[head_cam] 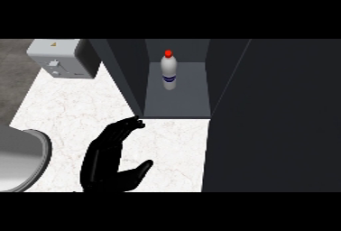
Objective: Pick up the bottled water, place it into the cabinet and close the cabinet
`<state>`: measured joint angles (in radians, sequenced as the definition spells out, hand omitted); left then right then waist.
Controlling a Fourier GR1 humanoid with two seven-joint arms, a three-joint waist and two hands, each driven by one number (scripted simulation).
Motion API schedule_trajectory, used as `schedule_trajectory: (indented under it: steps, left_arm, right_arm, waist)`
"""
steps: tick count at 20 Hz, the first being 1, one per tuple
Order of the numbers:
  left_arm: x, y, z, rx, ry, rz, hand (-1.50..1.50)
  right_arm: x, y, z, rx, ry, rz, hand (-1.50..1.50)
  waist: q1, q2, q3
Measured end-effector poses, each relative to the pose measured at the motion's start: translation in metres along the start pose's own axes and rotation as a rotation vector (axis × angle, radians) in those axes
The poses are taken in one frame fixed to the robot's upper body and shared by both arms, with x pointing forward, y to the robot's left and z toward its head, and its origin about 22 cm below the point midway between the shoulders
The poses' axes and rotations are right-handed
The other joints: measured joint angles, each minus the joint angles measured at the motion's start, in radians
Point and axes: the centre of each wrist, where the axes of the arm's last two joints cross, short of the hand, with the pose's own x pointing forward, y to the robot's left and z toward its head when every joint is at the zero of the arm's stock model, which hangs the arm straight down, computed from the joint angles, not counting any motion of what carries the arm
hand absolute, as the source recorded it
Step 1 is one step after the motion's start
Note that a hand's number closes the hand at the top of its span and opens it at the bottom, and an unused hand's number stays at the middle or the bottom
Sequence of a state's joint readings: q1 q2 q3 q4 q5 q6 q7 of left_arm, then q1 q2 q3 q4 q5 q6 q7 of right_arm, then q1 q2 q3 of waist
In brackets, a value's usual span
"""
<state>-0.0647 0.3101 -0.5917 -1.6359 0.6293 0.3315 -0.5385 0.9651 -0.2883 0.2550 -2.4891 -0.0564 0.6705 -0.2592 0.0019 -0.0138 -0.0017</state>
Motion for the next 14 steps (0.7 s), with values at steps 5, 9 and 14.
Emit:
schedule_trajectory:
  steps: [5, 9, 14]
  left_arm:
    - [0.024, 0.024, 0.022, 0.056, -0.012, 0.016, -1.5]
    - [0.04, 0.041, 0.032, 0.093, -0.02, 0.04, -1.5]
    - [0.055, 0.058, 0.048, 0.114, -0.014, 0.052, -1.5]
  right_arm:
    - [0.0, 0.012, -0.005, 0.094, -0.012, -0.071, 1.5]
    - [0.0, 0.024, -0.012, 0.191, -0.006, -0.143, 1.5]
    - [0.001, 0.026, -0.021, 0.241, -0.01, -0.128, 1.5]
  waist:
    - [-0.003, -0.001, -0.001]
    - [0.003, -0.003, -0.004]
    - [0.018, -0.007, -0.008]
